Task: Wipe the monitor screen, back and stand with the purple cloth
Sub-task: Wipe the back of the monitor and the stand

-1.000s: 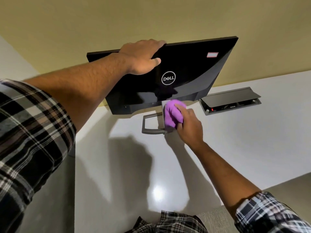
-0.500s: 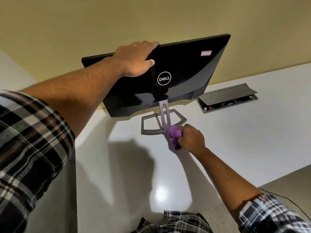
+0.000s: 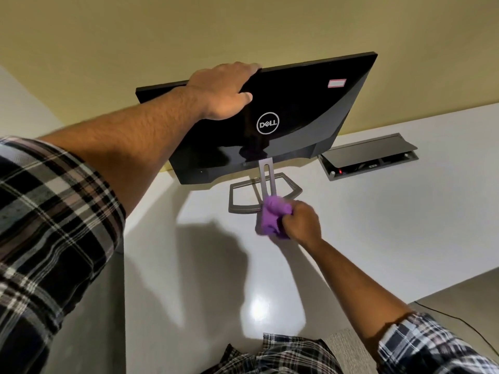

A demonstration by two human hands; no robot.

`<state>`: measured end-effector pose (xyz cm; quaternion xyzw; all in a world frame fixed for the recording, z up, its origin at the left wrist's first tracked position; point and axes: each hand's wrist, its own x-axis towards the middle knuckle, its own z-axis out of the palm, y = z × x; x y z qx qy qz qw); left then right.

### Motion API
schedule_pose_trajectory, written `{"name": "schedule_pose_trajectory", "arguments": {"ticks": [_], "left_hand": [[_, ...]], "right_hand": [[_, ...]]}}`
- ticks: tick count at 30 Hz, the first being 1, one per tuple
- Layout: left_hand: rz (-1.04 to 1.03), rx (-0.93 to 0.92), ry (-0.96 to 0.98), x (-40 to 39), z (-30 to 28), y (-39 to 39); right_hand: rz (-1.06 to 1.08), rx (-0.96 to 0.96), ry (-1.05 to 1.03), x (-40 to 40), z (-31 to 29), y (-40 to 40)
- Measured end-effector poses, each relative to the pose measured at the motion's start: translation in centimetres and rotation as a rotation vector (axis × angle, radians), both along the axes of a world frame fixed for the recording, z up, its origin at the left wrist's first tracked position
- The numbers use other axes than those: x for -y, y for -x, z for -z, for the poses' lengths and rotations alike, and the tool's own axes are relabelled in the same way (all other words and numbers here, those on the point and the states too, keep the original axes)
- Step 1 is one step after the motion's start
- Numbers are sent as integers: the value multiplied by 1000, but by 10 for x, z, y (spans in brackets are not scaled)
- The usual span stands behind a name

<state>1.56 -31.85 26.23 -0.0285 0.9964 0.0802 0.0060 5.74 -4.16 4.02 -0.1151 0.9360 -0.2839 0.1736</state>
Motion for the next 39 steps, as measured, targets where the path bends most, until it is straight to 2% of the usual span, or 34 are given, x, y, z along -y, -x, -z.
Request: {"name": "schedule_pose_trajectory", "arguments": {"ticks": [2,4,7,9,11,17,23,26,29,33,36,39], "left_hand": [[1,-5,1,0,0,1],[0,-14,-1,0,1,2],[-3,-27,8,2,2,2],[6,-34,12,2,4,2],[20,-50,21,1,5,1],[21,-57,22,3,5,2],[15,-71,31,3,5,0],[27,-76,32,3,6,0],[27,-79,33,2,4,-1],[28,-71,45,2,4,-4],[23,-61,58,1,5,-3],[8,-56,63,0,5,-3]], "right_hand": [[200,-92,85,-5,1,17],[232,-117,93,-7,3,33],[-43,45,45,-5,22,36],[-246,16,-112,-8,38,31],[-316,-51,-238,-19,48,40],[-83,1,-405,-36,44,100],[-244,5,-161,-9,45,26],[-308,-15,-191,-19,51,27],[-223,-59,-287,-32,54,70],[-234,17,-405,-23,52,87],[-240,48,-373,-10,47,61],[-205,133,-253,4,57,30]]}}
